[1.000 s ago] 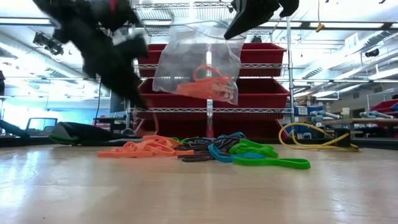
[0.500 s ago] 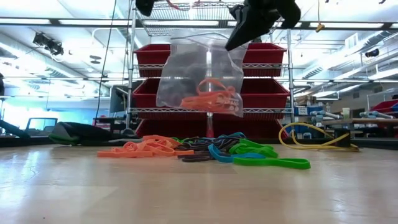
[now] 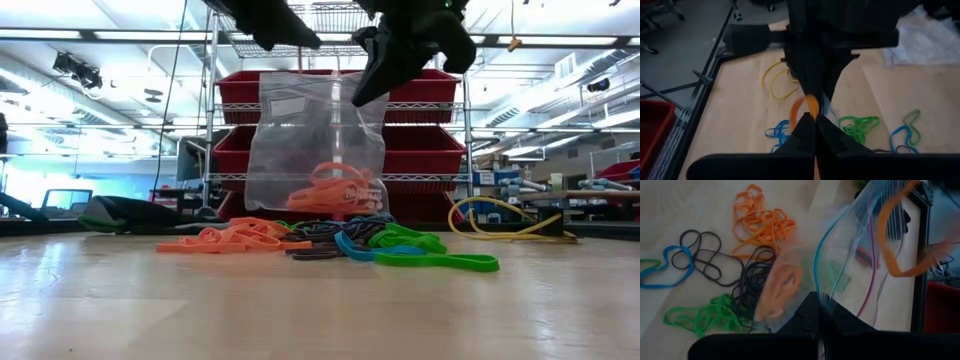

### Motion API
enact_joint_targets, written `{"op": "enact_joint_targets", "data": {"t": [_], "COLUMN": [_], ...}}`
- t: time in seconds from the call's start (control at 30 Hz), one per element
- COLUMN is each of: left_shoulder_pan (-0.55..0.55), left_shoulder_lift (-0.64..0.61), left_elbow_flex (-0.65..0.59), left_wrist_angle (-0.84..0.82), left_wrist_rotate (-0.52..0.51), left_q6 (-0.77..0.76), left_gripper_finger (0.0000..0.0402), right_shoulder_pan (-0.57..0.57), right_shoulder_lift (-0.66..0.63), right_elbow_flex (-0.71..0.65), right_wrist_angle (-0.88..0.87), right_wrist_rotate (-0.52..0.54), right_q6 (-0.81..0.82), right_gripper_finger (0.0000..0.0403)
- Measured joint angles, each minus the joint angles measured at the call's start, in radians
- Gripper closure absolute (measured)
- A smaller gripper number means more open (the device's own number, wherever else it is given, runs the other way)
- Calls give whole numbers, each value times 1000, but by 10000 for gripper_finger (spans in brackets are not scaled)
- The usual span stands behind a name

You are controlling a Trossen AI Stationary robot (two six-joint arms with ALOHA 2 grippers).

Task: Sort rubber bands
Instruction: Put the orange rubber band into the transparent zip bag

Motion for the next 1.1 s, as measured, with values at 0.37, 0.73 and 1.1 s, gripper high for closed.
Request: {"op": "enact_joint_targets", "data": {"t": [0.37,0.73,1.1], "left_shoulder_pan": [20,27,75], "left_shoulder_lift": [2,2,2], "left_elbow_flex": [1,1,1], "left_wrist_angle": [-59,-118,-114], "left_wrist_rotate": [52,127,116], "left_q6": [-5,-6,-23], "left_gripper_finger": [400,399,393], "right_shoulder_pan": [0,1,1], "right_shoulder_lift": [0,0,0], "right_elbow_flex": [0,0,0], "right_wrist_angle": [-2,0,0], "right_wrist_rotate": [0,0,0], "right_q6": [1,3,2], "right_gripper_finger": [403,403,403]}}
